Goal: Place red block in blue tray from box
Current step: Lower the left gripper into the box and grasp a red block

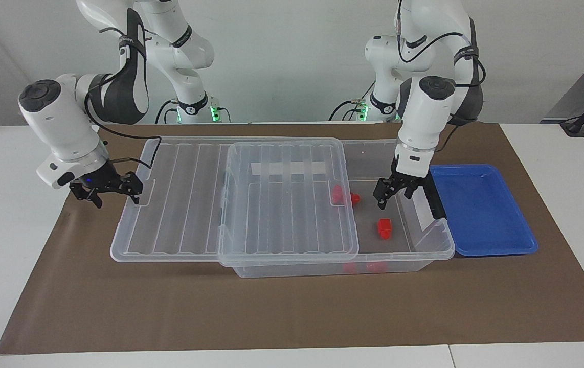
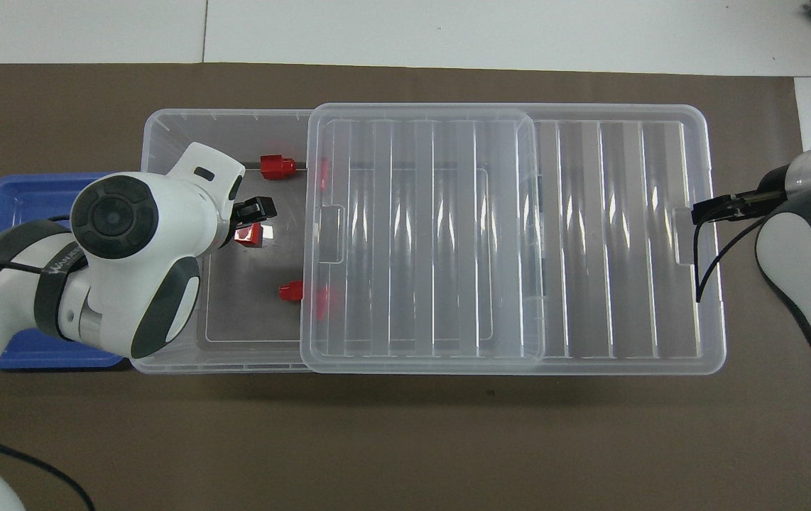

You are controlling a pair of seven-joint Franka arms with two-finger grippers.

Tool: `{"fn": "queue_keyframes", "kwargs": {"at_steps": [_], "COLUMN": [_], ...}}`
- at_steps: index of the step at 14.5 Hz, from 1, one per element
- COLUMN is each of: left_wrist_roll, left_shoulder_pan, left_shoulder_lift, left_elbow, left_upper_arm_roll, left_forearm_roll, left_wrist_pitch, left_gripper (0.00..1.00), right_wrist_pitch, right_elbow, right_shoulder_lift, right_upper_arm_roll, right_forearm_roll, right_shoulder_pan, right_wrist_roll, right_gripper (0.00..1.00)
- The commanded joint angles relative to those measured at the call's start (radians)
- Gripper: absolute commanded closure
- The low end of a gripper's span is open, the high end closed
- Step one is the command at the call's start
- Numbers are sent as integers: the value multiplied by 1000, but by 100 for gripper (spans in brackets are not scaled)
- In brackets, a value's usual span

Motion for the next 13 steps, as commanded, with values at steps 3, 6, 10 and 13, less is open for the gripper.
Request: {"fn": "queue_keyframes", "kwargs": {"at_steps": [3, 6, 10, 13], "left_wrist_roll": [115, 175, 206, 204], "left_shoulder_pan": [-17, -3, 24, 35], "left_shoulder_lift": [83, 109, 151, 162], "left_elbow": [-9, -11, -12, -24], "left_upper_arm_roll": [16, 16, 16, 16], "left_forearm_roll": [48, 48, 47, 48], "left_wrist_pitch": [107, 127, 187, 216], "left_gripper": [0, 0, 0, 0], "right_wrist_pitch": [-31, -75, -158, -204], "right_elbow": [0, 6, 4, 6], "right_shoulder_lift": [-11, -57, -144, -198], "right_upper_arm_roll": [8, 10, 10, 22], "right_forearm_roll": [-8, -8, -8, -8], "right_shoulder_pan": [-14, 5, 39, 53], "right_wrist_roll": [-18, 33, 125, 205], "right_gripper": [0, 0, 0, 0]}}
